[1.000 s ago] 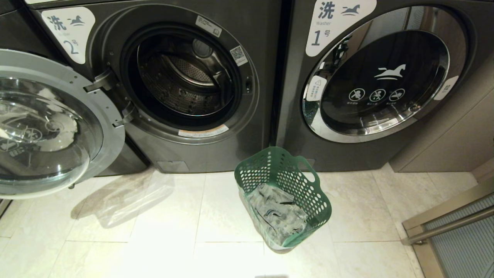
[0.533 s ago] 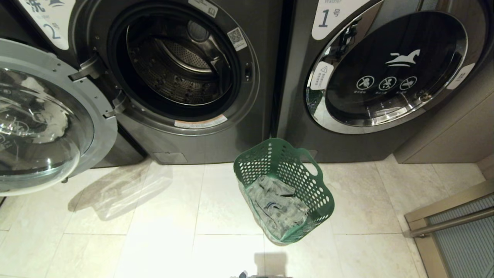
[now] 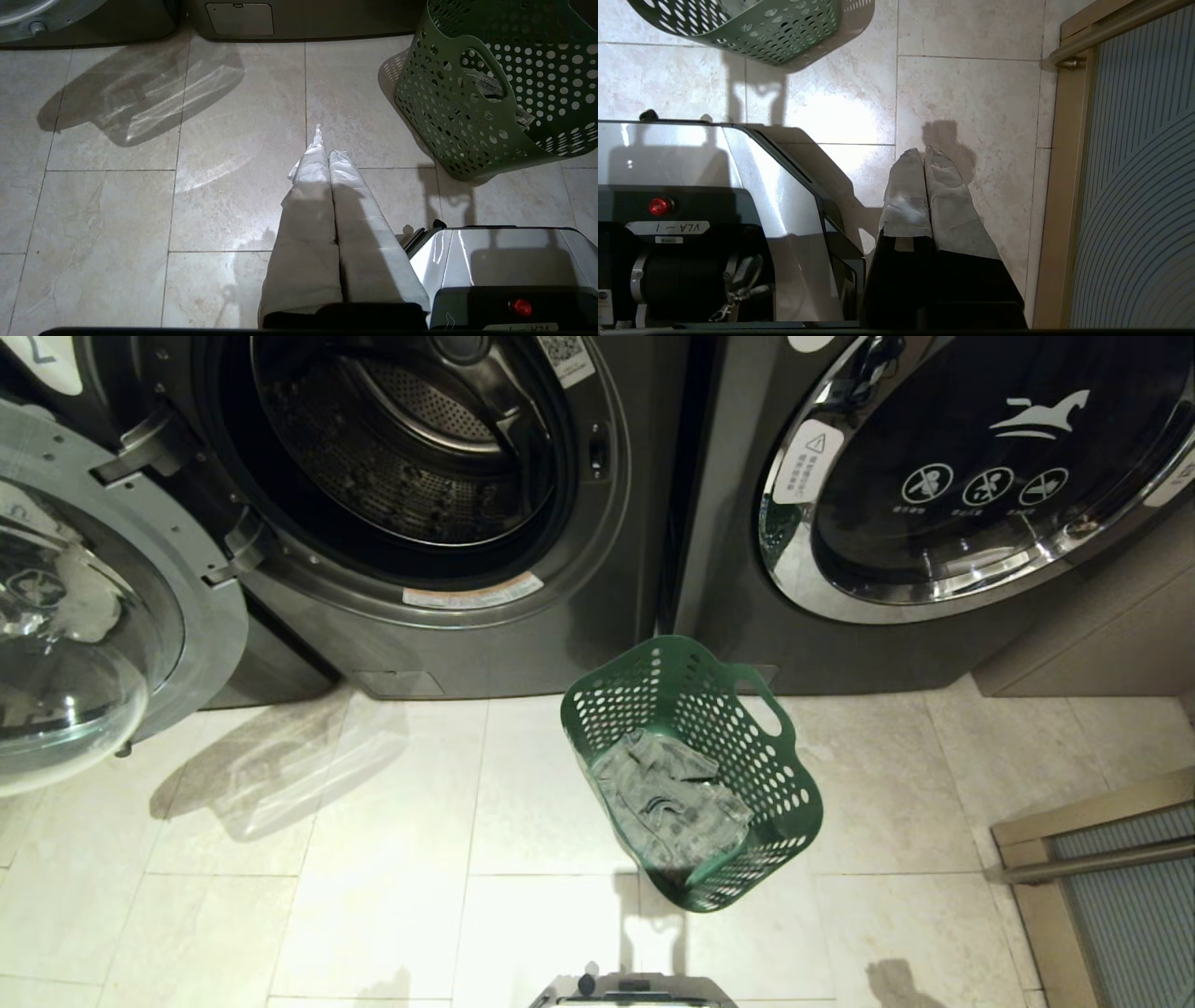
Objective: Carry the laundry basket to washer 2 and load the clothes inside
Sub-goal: Place the clothes into the washing machine
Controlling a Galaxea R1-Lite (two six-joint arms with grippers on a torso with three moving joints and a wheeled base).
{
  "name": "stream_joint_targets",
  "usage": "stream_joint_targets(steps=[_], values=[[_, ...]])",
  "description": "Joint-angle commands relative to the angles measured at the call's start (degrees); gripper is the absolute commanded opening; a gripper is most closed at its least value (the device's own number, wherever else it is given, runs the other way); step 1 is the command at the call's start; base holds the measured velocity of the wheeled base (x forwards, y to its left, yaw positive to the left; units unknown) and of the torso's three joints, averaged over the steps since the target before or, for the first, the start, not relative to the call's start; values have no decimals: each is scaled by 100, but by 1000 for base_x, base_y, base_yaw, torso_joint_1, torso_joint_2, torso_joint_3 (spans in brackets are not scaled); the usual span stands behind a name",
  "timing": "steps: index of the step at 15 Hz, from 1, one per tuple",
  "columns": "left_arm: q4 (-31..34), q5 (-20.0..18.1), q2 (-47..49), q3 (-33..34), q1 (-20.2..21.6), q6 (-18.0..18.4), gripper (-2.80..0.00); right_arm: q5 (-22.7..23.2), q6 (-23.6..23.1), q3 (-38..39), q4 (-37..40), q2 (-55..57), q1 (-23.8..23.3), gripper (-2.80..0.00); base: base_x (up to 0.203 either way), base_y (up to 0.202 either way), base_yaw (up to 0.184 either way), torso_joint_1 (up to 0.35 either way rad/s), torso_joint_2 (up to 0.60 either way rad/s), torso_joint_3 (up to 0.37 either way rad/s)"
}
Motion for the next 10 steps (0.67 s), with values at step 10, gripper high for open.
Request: stream_joint_targets(steps=[10], values=[[2,2,-10,9,1,2,-280,4,-28,-1,7,-3,-1,-280,0,0,0,4,2,-194]])
